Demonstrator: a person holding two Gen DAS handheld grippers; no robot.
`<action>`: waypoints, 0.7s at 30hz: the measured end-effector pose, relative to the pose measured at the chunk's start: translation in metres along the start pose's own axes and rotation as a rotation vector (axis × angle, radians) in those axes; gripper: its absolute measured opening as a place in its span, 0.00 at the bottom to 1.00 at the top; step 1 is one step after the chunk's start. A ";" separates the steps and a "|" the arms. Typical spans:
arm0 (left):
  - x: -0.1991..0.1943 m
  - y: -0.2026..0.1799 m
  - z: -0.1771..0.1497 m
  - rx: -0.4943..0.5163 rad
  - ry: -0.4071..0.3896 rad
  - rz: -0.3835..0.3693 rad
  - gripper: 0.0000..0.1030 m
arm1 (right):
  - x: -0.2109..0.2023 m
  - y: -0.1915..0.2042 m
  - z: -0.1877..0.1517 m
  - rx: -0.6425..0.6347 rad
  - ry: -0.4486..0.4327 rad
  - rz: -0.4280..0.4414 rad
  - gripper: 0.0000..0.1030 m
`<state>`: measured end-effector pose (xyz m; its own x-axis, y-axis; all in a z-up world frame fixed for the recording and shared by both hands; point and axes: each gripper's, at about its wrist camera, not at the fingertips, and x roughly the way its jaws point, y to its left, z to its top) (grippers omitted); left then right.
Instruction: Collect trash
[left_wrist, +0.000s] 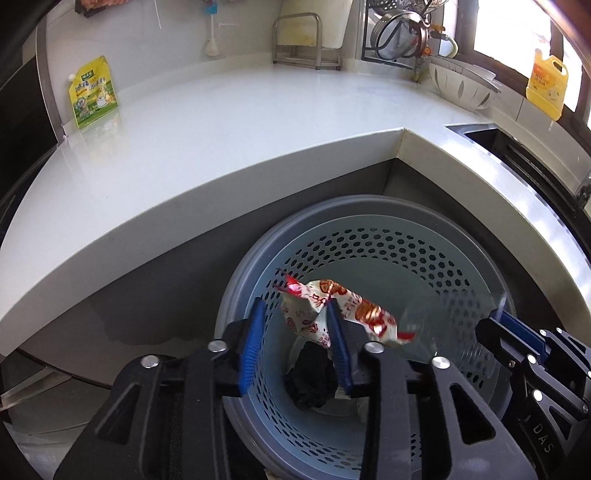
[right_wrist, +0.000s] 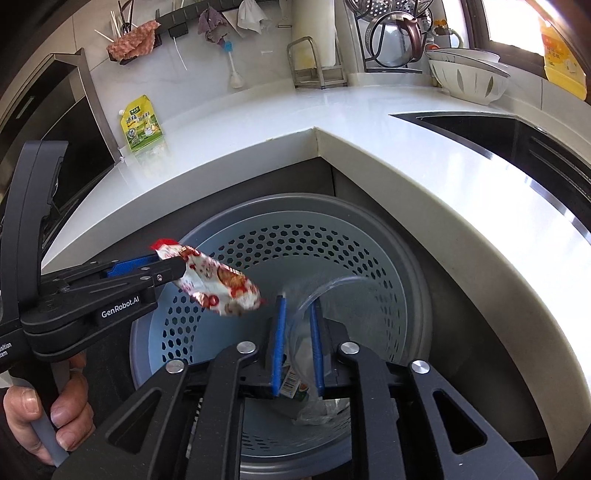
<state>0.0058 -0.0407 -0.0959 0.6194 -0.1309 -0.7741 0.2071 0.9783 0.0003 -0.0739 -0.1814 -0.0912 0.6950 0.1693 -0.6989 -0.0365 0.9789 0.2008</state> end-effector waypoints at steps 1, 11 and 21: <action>-0.002 0.000 0.000 -0.001 -0.007 0.007 0.51 | -0.002 0.000 0.000 0.002 -0.007 0.001 0.29; -0.013 0.007 -0.003 -0.018 -0.024 0.008 0.57 | -0.009 0.005 0.001 0.001 -0.025 -0.001 0.31; -0.026 0.010 -0.002 -0.024 -0.055 0.031 0.66 | -0.019 0.010 0.003 -0.006 -0.048 -0.005 0.34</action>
<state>-0.0092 -0.0272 -0.0770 0.6658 -0.1087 -0.7382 0.1699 0.9854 0.0081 -0.0853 -0.1751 -0.0739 0.7286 0.1591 -0.6663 -0.0371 0.9804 0.1935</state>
